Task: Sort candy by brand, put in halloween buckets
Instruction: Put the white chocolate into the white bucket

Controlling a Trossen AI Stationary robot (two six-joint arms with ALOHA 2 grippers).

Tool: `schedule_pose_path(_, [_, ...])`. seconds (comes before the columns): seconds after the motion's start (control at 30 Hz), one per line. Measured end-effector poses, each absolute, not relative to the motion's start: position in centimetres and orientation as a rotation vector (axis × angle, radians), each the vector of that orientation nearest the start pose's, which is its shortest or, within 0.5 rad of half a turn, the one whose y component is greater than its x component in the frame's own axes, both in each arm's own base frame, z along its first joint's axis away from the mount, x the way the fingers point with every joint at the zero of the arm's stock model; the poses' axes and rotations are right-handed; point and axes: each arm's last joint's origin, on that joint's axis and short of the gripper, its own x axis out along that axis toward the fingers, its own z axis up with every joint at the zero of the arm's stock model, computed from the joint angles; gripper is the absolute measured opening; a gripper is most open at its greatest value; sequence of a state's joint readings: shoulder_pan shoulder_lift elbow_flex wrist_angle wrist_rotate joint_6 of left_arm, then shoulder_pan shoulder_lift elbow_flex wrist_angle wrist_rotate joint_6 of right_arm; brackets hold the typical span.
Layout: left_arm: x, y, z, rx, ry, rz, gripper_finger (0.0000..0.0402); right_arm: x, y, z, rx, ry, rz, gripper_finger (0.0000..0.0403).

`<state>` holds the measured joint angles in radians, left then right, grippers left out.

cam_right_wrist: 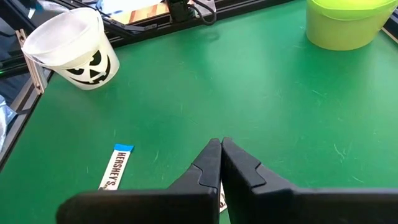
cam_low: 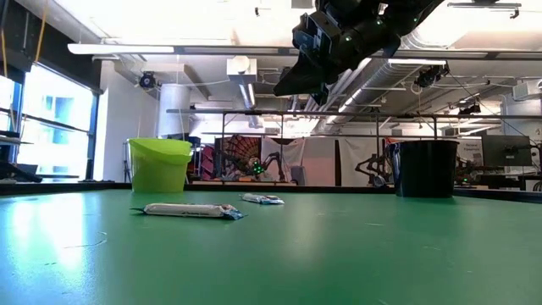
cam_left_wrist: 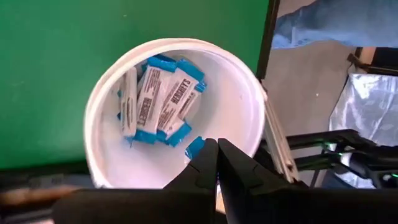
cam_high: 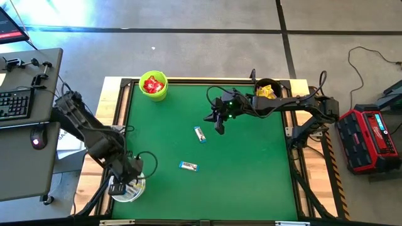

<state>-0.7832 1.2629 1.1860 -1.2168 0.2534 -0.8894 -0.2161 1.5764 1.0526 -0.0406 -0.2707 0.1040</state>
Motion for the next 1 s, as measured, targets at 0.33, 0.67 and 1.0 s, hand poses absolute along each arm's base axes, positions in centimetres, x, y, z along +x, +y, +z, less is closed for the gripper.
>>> schedule_pose_path(0.33, [15.3, -16.3, 26.0, -0.339, 1.461, -0.231, 0.0000, 33.8, -6.6, 24.5, 0.257, 0.556, 0.022, 0.0000])
schedule_pose_path(0.67, [14.5, -16.5, 22.8, -0.376, 1.507, -0.195, 0.0003, 33.3, -6.4, 23.9, 0.327, 0.642, 0.026, 0.0000])
schedule_pose_path(1.0, [14.6, -16.9, 23.8, -0.492, 1.557, -0.212, 0.0082, 33.4, -4.7, 23.5, 0.340, 0.691, 0.034, 0.0092])
